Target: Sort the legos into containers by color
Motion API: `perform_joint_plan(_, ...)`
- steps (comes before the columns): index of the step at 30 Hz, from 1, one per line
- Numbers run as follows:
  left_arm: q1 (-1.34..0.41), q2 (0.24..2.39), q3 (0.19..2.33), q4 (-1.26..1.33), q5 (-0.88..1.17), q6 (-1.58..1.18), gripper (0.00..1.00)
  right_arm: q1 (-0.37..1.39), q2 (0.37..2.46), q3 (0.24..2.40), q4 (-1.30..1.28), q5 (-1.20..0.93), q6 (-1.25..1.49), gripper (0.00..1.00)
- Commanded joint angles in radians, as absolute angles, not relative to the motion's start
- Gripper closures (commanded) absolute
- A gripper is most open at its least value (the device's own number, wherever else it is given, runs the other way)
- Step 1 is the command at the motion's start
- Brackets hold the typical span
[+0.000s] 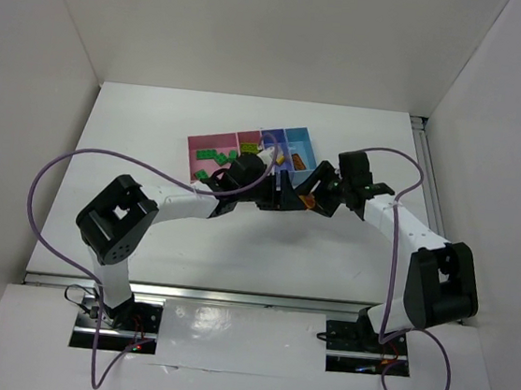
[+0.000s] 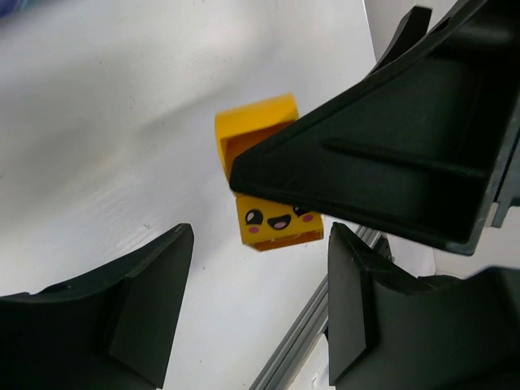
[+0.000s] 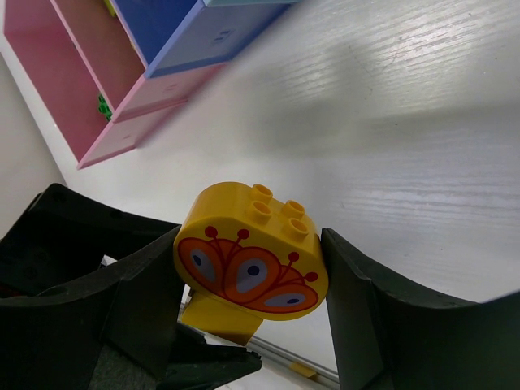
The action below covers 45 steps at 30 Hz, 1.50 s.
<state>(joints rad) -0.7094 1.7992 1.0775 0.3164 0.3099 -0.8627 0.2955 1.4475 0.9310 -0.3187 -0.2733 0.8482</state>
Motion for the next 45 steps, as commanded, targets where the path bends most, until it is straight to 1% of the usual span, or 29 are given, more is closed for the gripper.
perform_joint_plan(1, -0.722, 1.79, 1.121, 0.371, 0.293, -0.844, 0.3, 0.296, 1.411, 0.931, -0.284, -0.307, 0.848, 0.59)
perform_joint_plan(7, -0.723, 1.776, 1.097, 0.402, 0.273, -0.867, 0.3, 0.296, 1.411, 0.931, -0.273, -0.316, 0.839, 0.59)
perform_joint_plan(12, -0.723, 1.821, 1.138, 0.368, 0.264, -0.877, 0.35, 0.296, 1.411, 0.931, -0.273, -0.325, 0.839, 0.59)
perform_joint_plan(15, -0.723, 1.821, 1.138, 0.368, 0.253, -0.897, 0.4, 0.296, 1.411, 0.931, -0.284, -0.315, 0.83, 0.59)
perform_joint_plan(17, -0.723, 1.831, 1.138, 0.377, 0.253, -0.897, 0.48, 0.296, 1.402, 0.931, -0.284, -0.314, 0.83, 0.59)
perform_joint_plan(18, -0.723, 1.832, 1.15, 0.377, 0.253, -0.897, 0.5, 0.296, 1.402, 0.919, -0.284, -0.325, 0.83, 0.59)
perform_joint_plan(19, -0.723, 1.844, 1.15, 0.377, 0.253, -0.906, 0.56, 0.296, 1.402, 0.919, -0.27, -0.325, 0.83, 0.59)
perform_joint_plan(20, -0.723, 1.844, 1.16, 0.377, 0.268, -0.907, 0.74, 0.296, 1.402, 0.919, -0.27, -0.336, 0.83, 0.59)
perform_joint_plan(21, -0.723, 1.844, 1.16, 0.377, 0.278, -0.919, 0.79, 0.296, 1.402, 0.919, -0.27, -0.345, 0.821, 0.59)
perform_joint_plan(23, -0.723, 1.844, 1.16, 0.377, 0.287, -0.919, 0.84, 0.296, 1.402, 0.919, -0.281, -0.345, 0.81, 0.59)
perform_joint_plan(26, -0.723, 1.844, 1.149, 0.377, 0.287, -0.919, 0.85, 0.296, 1.391, 0.919, -0.281, -0.336, 0.81, 0.59)
perform_joint_plan(27, -0.723, 1.844, 1.149, 0.377, 0.287, -0.919, 0.88, 0.296, 1.381, 0.919, -0.281, -0.325, 0.81, 0.59)
perform_joint_plan(28, -0.712, 1.844, 1.149, 0.349, 0.278, -0.919, 1.0, 0.296, 1.381, 0.908, -0.281, -0.325, 0.81, 0.59)
perform_joint_plan(34, -0.681, 1.815, 1.086, 0.334, 0.304, -0.908, 1.0, 0.296, 1.362, 0.908, -0.319, -0.281, 0.778, 0.59)
perform_joint_plan(35, -0.681, 1.815, 1.074, 0.334, 0.316, -0.896, 1.0, 0.296, 1.362, 0.908, -0.319, -0.272, 0.769, 0.56)
perform_joint_plan(37, -0.669, 1.815, 1.074, 0.334, 0.342, -0.879, 1.0, 0.296, 1.371, 0.908, -0.319, -0.272, 0.769, 0.52)
perform_joint_plan(43, -0.631, 1.85, 1.135, 0.25, 0.44, -0.758, 1.0, 0.296, 1.371, 0.908, -0.341, -0.273, 0.736, 0.52)
perform_joint_plan(45, -0.615, 1.861, 1.135, 0.259, 0.474, -0.743, 1.0, 0.296, 1.371, 0.908, -0.341, -0.273, 0.736, 0.38)
